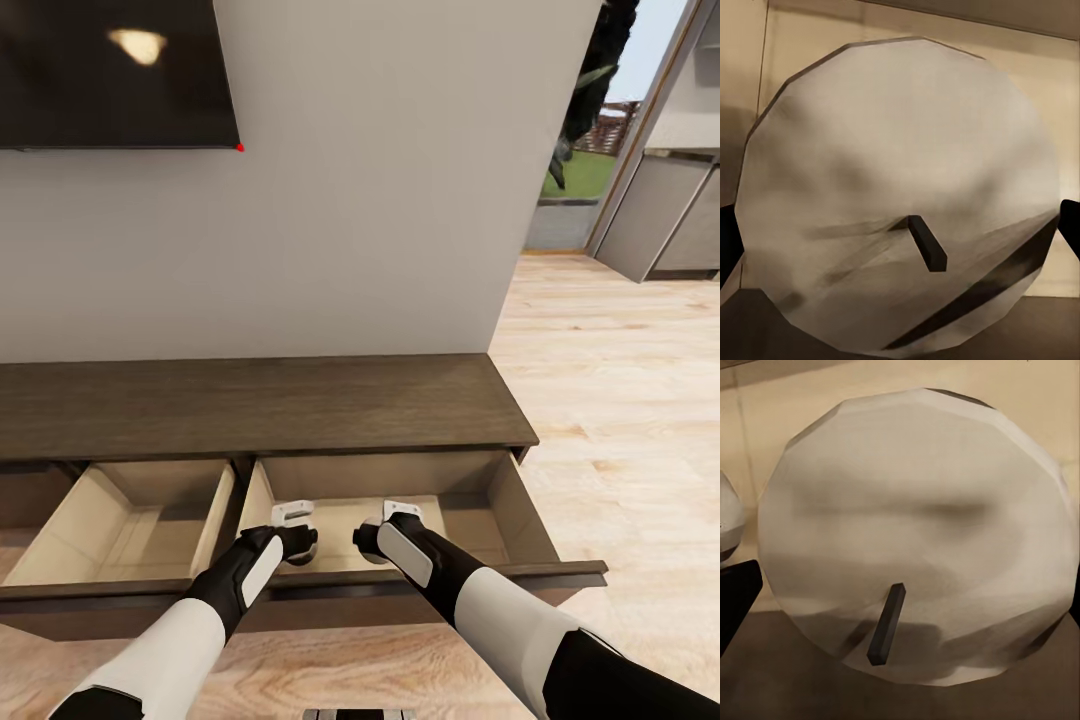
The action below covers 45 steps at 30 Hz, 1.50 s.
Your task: Place each of the two pumpkins and all three candles from the living room inside a cabinet in the living room (use any cabinet), then make sure every cabinet is closed, and position the cauldron so it is next to a table in the living room.
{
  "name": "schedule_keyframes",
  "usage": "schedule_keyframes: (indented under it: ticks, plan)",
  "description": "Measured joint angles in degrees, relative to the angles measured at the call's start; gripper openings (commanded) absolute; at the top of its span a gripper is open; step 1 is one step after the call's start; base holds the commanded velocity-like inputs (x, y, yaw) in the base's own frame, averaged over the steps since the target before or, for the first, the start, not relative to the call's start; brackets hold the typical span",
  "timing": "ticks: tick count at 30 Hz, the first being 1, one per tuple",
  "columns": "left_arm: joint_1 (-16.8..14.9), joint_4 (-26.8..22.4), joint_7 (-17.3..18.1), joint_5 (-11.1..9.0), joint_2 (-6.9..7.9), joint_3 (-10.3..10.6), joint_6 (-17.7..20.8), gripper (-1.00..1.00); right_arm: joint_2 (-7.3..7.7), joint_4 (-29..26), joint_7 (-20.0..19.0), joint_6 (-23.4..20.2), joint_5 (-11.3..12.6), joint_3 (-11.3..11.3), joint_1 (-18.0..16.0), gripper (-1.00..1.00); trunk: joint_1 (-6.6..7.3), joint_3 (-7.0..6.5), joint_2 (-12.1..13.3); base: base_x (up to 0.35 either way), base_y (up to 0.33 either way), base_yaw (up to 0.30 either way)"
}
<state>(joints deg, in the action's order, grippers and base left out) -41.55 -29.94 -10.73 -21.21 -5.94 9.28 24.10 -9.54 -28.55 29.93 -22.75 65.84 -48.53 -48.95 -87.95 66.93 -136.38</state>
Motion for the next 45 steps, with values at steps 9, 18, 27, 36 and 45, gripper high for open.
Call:
schedule_keyframes:
  ticks: [9, 18, 27, 36, 45]
  plan:
    - [0.0, 0.0, 0.0, 0.1, -0.08, 0.1, -0.1, -1.00, 0.00, -0.3, -0.1, 1.5, -0.1, 0.0, 0.0, -1.00, 0.00, 0.00, 0.0, 0.000, 0.000, 0.000]
    - [0.0, 0.0, 0.0, 0.1, -0.08, 0.1, -0.1, -1.00, 0.02, -0.3, -0.2, 2.1, -0.1, 0.0, 0.0, -1.00, -0.22, 0.18, -0.4, 0.000, 0.000, 0.000]
    - [0.0, 0.0, -0.1, 0.1, -0.23, 0.1, -0.1, -1.00, 0.01, 0.1, -2.1, 2.1, -0.1, 0.0, 0.0, -1.00, -1.10, 0.90, -2.0, 0.000, 0.000, 0.000]
    - [0.0, 0.0, -0.2, 0.1, -0.26, 0.1, -0.1, -1.00, 0.01, 0.2, -2.3, 3.1, -0.1, 0.0, 0.0, -1.00, -1.10, 0.90, -2.0, 0.000, 0.000, 0.000]
    - [0.0, 0.0, -0.8, 0.2, -0.26, 0.1, 0.0, 1.00, 0.01, 0.3, -2.3, 3.2, -0.1, 0.0, 0.0, -1.00, -1.10, 0.90, -2.0, 0.000, 0.000, 0.000]
